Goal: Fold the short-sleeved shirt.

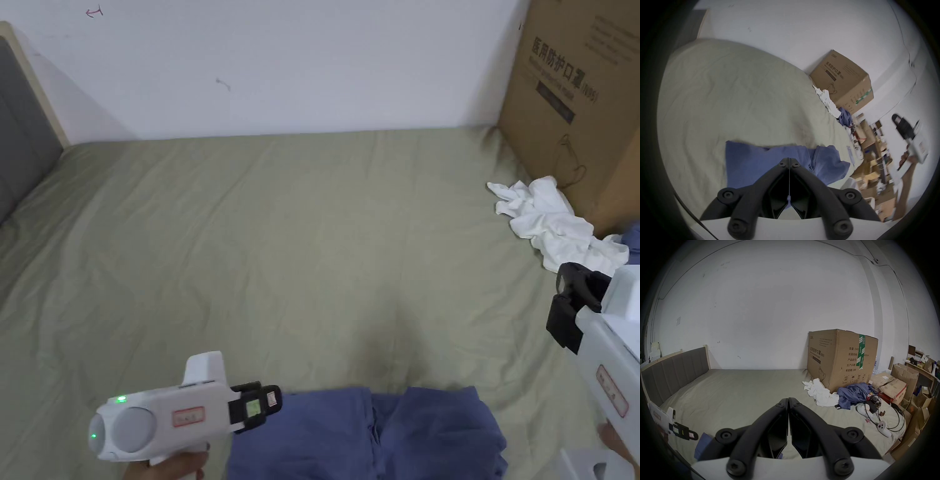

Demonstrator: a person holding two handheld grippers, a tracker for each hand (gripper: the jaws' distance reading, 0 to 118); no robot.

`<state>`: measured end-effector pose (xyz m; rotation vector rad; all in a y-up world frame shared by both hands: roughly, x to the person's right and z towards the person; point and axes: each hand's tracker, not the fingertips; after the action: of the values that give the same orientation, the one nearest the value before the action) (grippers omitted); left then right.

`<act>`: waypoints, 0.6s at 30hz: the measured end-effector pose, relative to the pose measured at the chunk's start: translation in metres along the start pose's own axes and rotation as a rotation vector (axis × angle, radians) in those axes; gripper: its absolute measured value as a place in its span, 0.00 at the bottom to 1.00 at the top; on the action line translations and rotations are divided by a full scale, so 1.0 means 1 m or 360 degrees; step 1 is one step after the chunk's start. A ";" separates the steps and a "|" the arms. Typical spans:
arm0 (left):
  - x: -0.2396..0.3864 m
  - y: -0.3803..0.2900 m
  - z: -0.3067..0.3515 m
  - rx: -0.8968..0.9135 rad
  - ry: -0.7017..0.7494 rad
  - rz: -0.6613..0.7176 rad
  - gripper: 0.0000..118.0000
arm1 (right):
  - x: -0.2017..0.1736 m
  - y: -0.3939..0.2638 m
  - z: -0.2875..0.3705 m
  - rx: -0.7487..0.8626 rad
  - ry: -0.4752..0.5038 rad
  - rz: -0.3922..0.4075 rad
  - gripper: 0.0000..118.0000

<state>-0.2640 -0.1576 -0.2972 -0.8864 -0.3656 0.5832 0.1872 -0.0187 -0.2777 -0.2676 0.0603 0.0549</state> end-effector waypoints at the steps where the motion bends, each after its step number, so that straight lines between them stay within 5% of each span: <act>1: -0.015 0.004 0.004 -0.0046 -0.0029 0.0061 0.06 | -0.002 0.000 -0.001 0.0000 0.0002 0.0002 0.00; 3: -0.040 0.008 0.007 -0.0087 -0.0022 0.0163 0.28 | -0.003 0.000 -0.001 -0.0001 0.0007 0.0004 0.00; 4: -0.051 0.006 0.009 -0.0074 -0.0005 0.0175 0.56 | -0.005 0.001 -0.001 -0.0001 0.0010 0.0005 0.00; 6: -0.063 0.003 0.007 -0.0081 0.0030 0.0199 0.89 | -0.010 0.002 0.001 -0.0005 0.0012 0.0005 0.00; 7: -0.071 0.000 0.001 -0.0101 0.0045 0.0213 0.92 | -0.011 0.001 0.001 -0.0009 0.0012 0.0004 0.00; 12: -0.093 -0.011 -0.020 -0.0183 0.0039 0.0241 0.93 | -0.013 -0.001 0.001 -0.0034 0.0005 0.0005 0.00; 16: -0.098 -0.024 -0.035 -0.0216 0.0015 0.0295 0.55 | -0.013 -0.001 0.003 -0.0050 -0.0008 0.0015 0.00; 18: -0.097 -0.028 -0.039 -0.0211 0.0003 0.0287 0.50 | -0.012 -0.002 0.002 -0.0056 -0.0017 0.0020 0.00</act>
<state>-0.3107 -0.2552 -0.3038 -1.0546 -0.3274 0.7307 0.1759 -0.0207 -0.2741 -0.3018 0.0506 0.0696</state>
